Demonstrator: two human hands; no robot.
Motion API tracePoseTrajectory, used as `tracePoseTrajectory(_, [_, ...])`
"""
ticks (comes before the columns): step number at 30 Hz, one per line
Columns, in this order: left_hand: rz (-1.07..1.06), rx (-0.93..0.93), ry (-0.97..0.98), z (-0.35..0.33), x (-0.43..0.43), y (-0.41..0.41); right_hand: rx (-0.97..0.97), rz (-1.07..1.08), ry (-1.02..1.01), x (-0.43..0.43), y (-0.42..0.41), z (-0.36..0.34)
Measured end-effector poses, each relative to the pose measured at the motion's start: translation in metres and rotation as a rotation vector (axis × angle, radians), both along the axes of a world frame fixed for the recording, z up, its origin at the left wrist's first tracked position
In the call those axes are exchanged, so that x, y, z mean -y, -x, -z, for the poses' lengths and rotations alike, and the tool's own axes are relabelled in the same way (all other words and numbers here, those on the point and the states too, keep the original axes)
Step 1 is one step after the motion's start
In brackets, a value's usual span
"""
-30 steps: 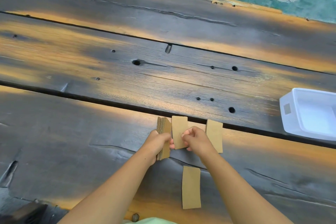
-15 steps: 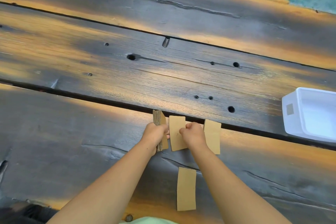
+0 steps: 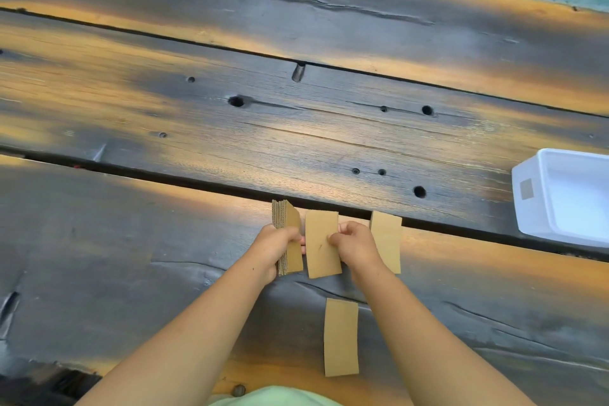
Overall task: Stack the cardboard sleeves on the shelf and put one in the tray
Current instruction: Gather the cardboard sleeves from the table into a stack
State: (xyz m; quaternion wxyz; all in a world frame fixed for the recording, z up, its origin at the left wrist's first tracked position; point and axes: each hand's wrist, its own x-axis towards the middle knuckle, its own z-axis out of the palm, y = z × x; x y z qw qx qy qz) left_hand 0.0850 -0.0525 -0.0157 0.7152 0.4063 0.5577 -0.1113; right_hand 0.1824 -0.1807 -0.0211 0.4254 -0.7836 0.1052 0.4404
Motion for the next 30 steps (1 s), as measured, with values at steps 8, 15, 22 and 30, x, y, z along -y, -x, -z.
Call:
tracePoseTrajectory(8, [-0.033, 0.249, -0.017, -0.033, 0.0, 0.009, -0.208, 0.075, -0.493, 0.015, -0.006, -0.061])
tracePoseTrajectory(15, [0.032, 0.429, -0.004, -0.069, 0.021, 0.016, -0.272, 0.181, -0.714, 0.019, 0.023, -0.083])
tracePoseTrajectory(22, [0.04, 0.458, -0.021, -0.079, 0.04, 0.016, 0.006, 0.078, -0.567, 0.026, 0.032, -0.099])
tracePoseTrajectory(30, [0.072, 0.436, 0.033, -0.078, 0.05, 0.006, 0.029, 0.111, -0.467, 0.036, 0.027, -0.091])
